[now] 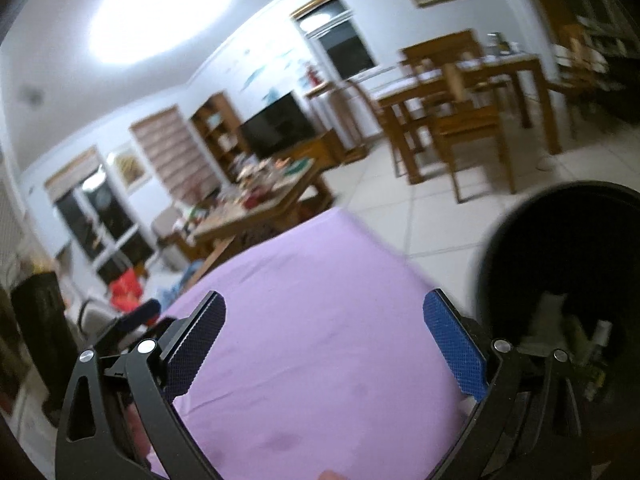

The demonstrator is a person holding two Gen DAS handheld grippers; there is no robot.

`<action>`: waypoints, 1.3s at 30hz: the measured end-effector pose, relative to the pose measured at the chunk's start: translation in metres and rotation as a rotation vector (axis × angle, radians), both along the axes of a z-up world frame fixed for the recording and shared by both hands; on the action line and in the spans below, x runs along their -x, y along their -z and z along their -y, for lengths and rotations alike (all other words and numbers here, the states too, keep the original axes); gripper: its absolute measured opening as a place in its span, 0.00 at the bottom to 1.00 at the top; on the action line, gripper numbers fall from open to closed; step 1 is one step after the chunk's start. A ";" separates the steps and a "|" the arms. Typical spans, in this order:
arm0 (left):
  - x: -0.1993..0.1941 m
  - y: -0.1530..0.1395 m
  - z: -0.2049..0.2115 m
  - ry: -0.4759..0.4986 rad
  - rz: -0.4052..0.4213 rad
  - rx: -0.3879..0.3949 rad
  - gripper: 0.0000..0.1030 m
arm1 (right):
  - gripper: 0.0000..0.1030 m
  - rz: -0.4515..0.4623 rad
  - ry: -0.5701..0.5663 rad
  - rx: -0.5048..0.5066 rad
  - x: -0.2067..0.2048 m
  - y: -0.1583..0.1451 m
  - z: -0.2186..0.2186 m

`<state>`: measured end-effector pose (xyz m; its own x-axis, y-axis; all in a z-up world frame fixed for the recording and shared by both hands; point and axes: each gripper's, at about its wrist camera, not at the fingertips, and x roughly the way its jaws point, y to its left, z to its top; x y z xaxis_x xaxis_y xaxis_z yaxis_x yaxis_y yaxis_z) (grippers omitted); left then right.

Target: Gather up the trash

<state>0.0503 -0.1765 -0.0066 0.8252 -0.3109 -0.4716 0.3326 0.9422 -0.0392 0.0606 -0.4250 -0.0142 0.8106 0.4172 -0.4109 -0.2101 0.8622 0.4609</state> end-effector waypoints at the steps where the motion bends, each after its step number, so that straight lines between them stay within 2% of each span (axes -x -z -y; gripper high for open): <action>1: -0.001 0.000 -0.013 -0.037 -0.003 0.003 0.95 | 0.95 0.004 -0.024 0.017 -0.004 -0.003 -0.021; 5: -0.007 0.003 -0.062 -0.175 -0.005 -0.001 0.95 | 0.95 0.013 -0.093 0.058 -0.016 -0.011 -0.090; 8: -0.011 0.006 -0.087 -0.241 0.009 0.017 0.95 | 0.95 0.009 -0.122 0.071 -0.024 -0.014 -0.131; 12: -0.016 0.007 -0.102 -0.289 -0.006 0.041 0.95 | 0.95 0.011 -0.123 0.083 -0.035 -0.011 -0.164; 16: -0.010 0.005 -0.108 -0.312 0.027 0.047 0.95 | 0.95 0.056 -0.102 0.131 -0.035 -0.008 -0.189; 22: -0.006 0.010 -0.117 -0.325 0.025 0.028 0.95 | 0.95 0.160 -0.102 0.235 -0.021 -0.004 -0.189; 26: -0.003 0.013 -0.121 -0.335 0.018 0.037 0.95 | 0.95 0.160 -0.122 0.281 -0.018 0.001 -0.189; 39: -0.005 0.016 -0.131 -0.362 -0.001 0.053 0.95 | 0.95 0.167 -0.103 0.273 -0.008 0.000 -0.177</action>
<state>0.0555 -0.0460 -0.0222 0.8858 -0.0228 -0.4635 -0.0223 0.9955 -0.0916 0.0686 -0.2478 -0.0140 0.8356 0.3935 -0.3833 -0.3559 0.9193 0.1679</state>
